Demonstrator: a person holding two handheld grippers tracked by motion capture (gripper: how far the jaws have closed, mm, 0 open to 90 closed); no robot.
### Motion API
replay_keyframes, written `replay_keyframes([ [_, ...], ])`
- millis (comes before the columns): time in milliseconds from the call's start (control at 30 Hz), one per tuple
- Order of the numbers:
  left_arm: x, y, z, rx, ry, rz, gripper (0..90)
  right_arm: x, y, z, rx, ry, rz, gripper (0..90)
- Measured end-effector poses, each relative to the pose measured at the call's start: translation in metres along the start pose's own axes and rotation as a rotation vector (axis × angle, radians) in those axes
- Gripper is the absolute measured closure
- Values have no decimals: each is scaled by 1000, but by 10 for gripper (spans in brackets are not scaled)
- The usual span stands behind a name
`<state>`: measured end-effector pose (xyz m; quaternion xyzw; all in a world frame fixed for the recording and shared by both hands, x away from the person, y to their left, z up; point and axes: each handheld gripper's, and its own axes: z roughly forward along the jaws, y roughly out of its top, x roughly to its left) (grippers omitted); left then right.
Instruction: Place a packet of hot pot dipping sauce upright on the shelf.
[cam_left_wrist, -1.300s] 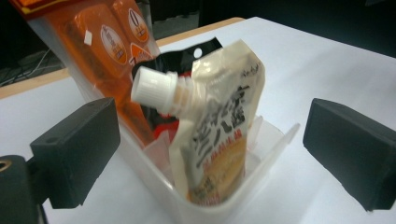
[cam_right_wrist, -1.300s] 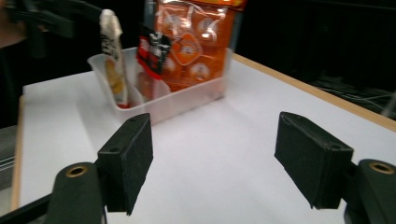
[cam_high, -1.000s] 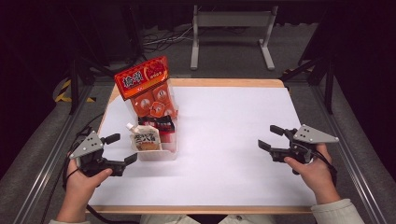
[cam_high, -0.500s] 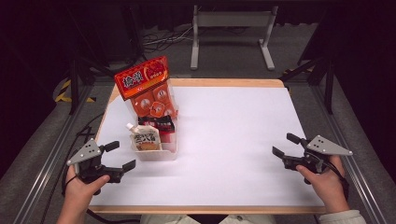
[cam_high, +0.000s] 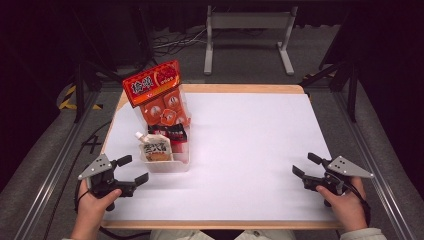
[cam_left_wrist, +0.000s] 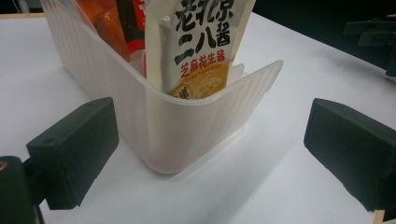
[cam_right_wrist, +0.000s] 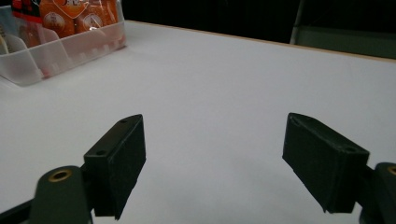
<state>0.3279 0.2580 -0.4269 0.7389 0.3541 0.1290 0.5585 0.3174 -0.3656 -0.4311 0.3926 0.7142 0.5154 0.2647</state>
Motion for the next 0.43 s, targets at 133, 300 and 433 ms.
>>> replay_keyframes([
  [133, -3, -2, 6, -6, -7, 8, 42, 3, -5, 5, 21, 19, -2, 218],
  [300, -3, -4, 9, -6, 6, 5, 45, 4, -6, 6, 24, 11, -5, 215],
  [433, -2, -5, 9, 21, 19, -5, 50, 5, -6, 6, 25, 11, -8, 215],
])
